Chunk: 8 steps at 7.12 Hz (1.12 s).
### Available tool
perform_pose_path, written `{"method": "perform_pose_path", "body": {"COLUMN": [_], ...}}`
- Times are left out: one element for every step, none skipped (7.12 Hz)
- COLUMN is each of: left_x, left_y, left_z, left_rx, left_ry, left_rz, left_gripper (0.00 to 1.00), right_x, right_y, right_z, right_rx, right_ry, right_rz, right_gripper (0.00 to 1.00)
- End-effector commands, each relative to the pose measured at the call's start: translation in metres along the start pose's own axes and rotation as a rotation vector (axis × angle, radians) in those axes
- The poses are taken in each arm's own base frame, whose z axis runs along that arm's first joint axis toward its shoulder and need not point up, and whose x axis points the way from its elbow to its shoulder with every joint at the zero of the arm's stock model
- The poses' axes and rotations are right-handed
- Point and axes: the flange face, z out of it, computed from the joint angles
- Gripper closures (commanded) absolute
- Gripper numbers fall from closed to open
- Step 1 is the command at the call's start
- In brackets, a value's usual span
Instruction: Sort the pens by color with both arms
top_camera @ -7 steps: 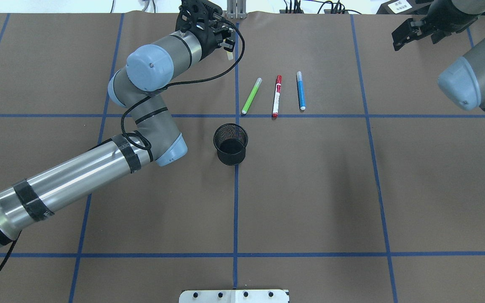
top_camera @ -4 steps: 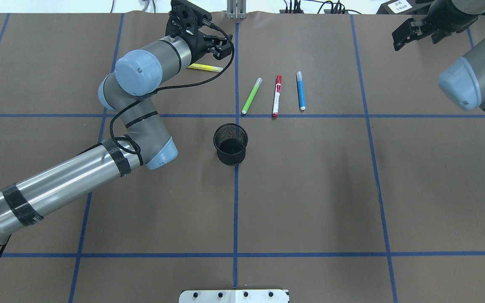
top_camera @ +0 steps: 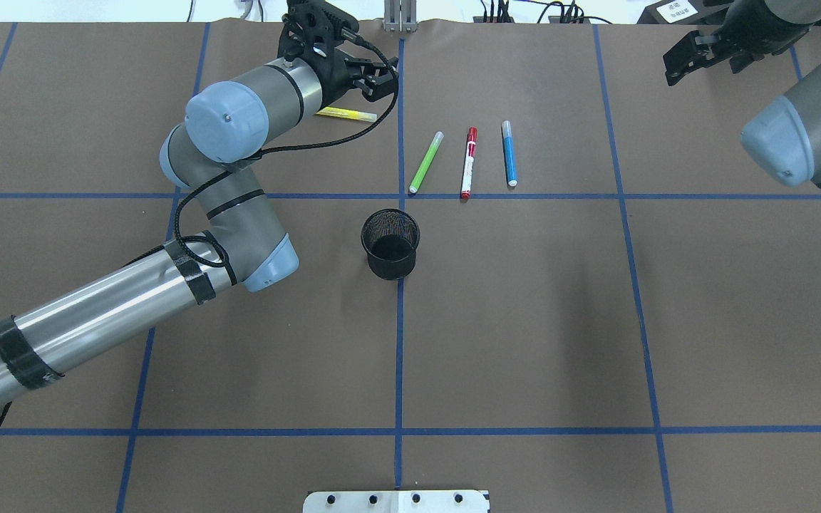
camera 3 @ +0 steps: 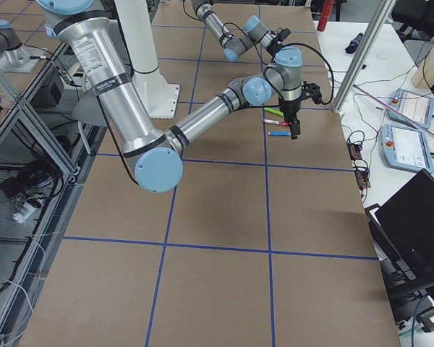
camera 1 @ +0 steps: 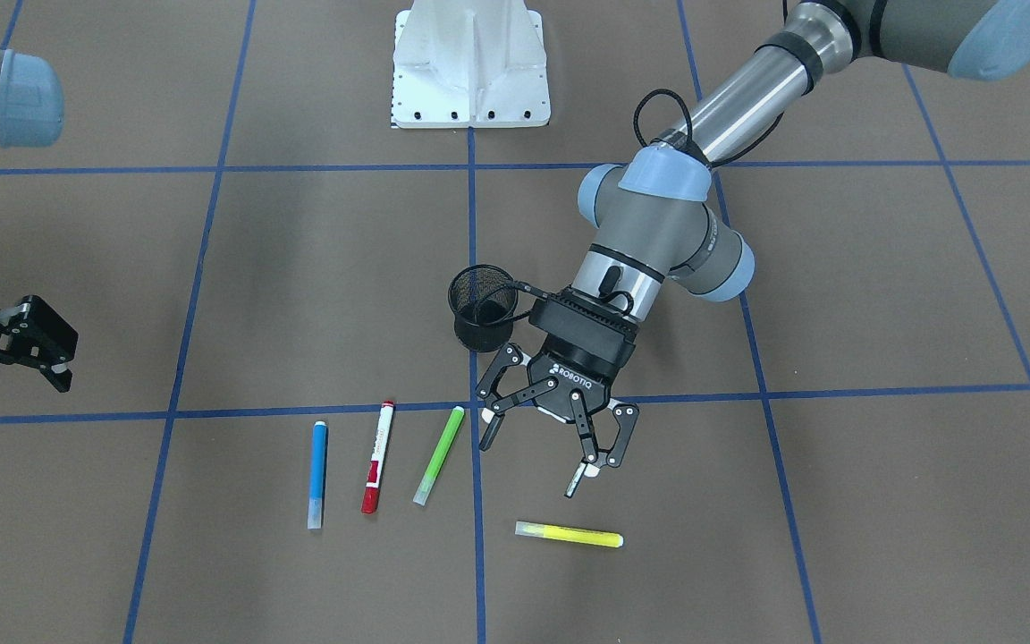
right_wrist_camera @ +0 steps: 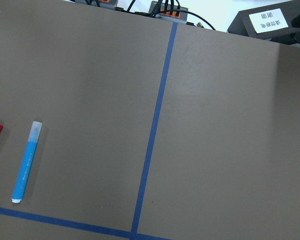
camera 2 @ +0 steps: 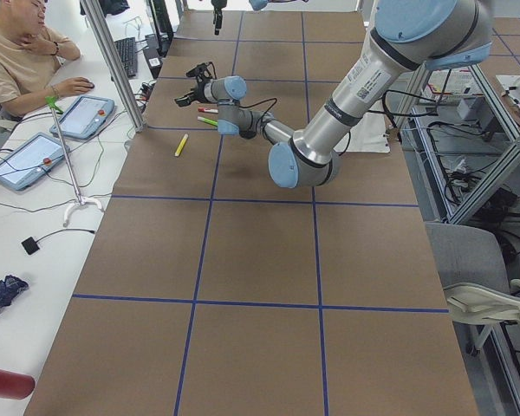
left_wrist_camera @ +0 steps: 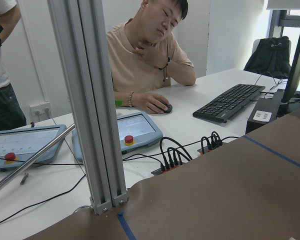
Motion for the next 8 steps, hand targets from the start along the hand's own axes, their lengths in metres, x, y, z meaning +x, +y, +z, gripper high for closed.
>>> {"method": "perform_pose_path", "body": {"left_x": [0.013,0.012,-0.006,-0.034,-0.073,-0.111,-0.147,-0.202], "left_y": [-0.028,-0.042,-0.054,-0.064,-0.058,-0.061,-0.065,-0.080], "left_z": [-0.024,-0.047,-0.066,-0.087,-0.111,-0.131,-0.152,-0.174], "left_rx": [-0.185,-0.295,-0.409,-0.495,-0.576,-0.647,-0.717,-0.832], "left_ry": [-0.010,-0.031,-0.068,-0.074,-0.079,-0.088,-0.086,-0.088], "left_rz": [0.019,0.020,0.022,0.043,0.013,-0.041,-0.004,0.083], "left_gripper": [0.01,0.01,0.02,0.01,0.01,0.01,0.01,0.01], "right_x": [0.010,0.018,0.030,0.044,0.071,0.096,0.128,0.164], "right_y": [-0.005,-0.007,-0.008,-0.009,0.000,-0.001,0.002,0.032], "right_z": [-0.009,-0.018,-0.028,-0.034,-0.030,-0.040,-0.051,-0.046], "right_rx": [0.010,0.003,-0.004,-0.001,-0.008,0.000,0.004,-0.006], "right_ry": [-0.003,-0.035,-0.074,-0.080,-0.066,-0.053,-0.073,-0.054], "right_rz": [0.001,-0.006,-0.014,-0.038,-0.091,-0.137,-0.115,-0.141], "right_gripper": [0.02,0.02,0.02,0.02,0.02,0.02,0.02,0.02]}}
